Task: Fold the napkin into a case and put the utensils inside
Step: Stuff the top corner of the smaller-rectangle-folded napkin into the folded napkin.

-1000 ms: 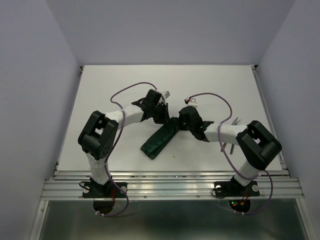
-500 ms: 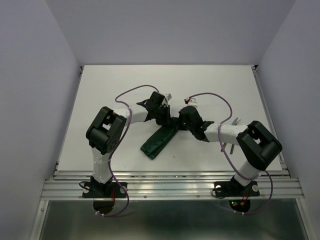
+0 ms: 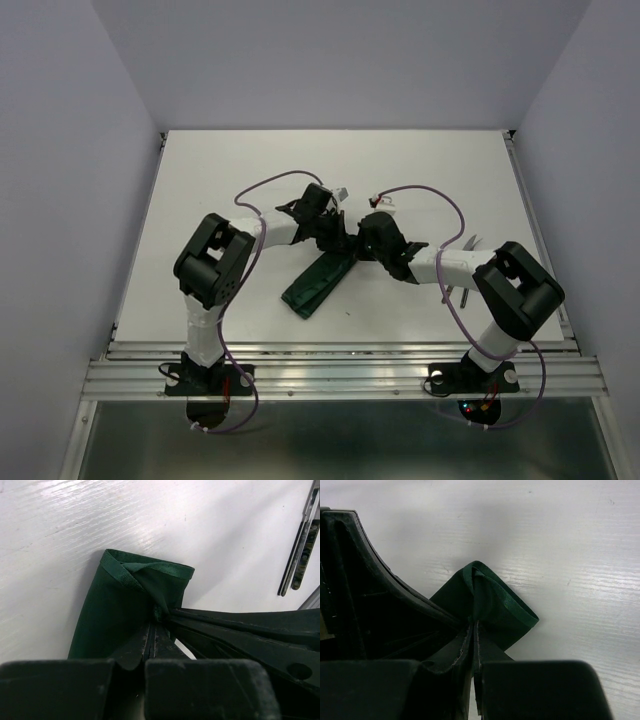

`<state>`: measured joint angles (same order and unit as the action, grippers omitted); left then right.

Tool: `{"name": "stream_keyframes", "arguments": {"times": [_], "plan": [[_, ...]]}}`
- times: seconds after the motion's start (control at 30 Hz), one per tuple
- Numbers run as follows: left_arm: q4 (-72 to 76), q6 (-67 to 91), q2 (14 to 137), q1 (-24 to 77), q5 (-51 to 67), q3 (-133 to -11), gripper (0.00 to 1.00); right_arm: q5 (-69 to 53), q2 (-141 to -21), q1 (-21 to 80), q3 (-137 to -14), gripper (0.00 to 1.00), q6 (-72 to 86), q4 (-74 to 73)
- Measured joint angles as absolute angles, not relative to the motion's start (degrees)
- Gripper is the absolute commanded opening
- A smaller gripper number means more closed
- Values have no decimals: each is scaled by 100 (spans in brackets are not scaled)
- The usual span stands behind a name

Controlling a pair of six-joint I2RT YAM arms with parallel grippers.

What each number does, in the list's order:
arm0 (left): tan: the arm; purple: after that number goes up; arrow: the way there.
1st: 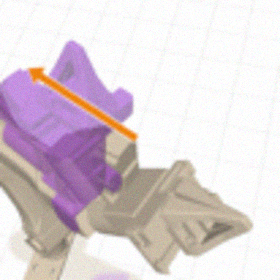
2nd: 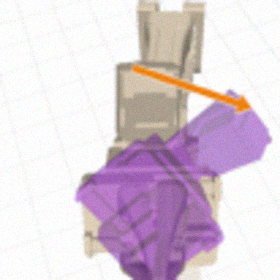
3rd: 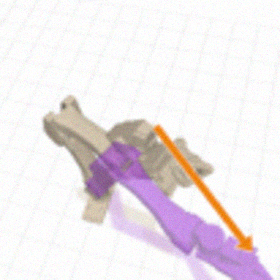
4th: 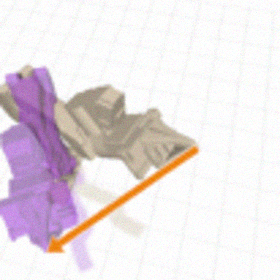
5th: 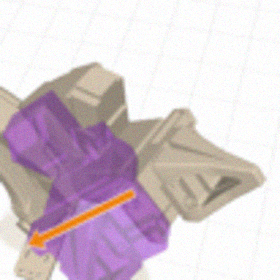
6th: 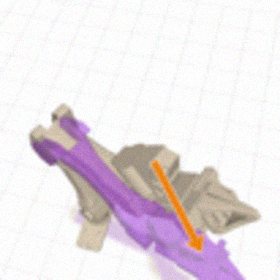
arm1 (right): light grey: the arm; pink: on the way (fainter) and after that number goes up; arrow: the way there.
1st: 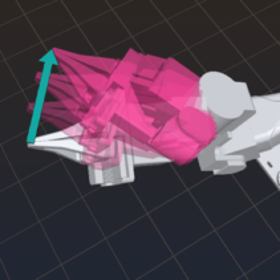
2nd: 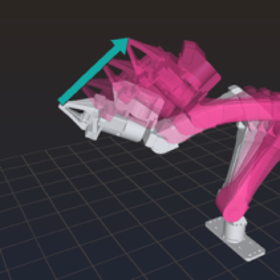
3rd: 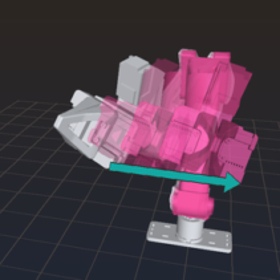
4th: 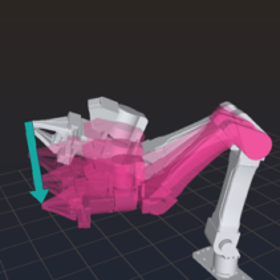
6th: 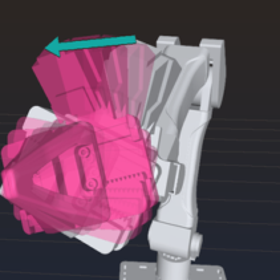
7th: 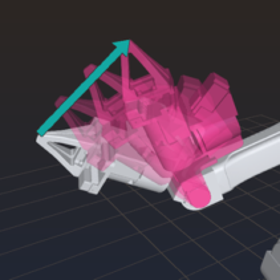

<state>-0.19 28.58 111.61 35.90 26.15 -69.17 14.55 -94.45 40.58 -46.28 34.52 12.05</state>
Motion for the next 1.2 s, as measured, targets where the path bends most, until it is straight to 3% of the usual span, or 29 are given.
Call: {"name": "stream_keyframes", "arguments": {"times": [0.77,1.2], "plan": [[362,3044,11574,3721,2777,-7057,0,1361,-9325,4056,-4626,7,3444,1105],[25,2893,10770,3739,2696,-6643,0,1347,-9319,4014,-4493,7,3476,1116]]}}
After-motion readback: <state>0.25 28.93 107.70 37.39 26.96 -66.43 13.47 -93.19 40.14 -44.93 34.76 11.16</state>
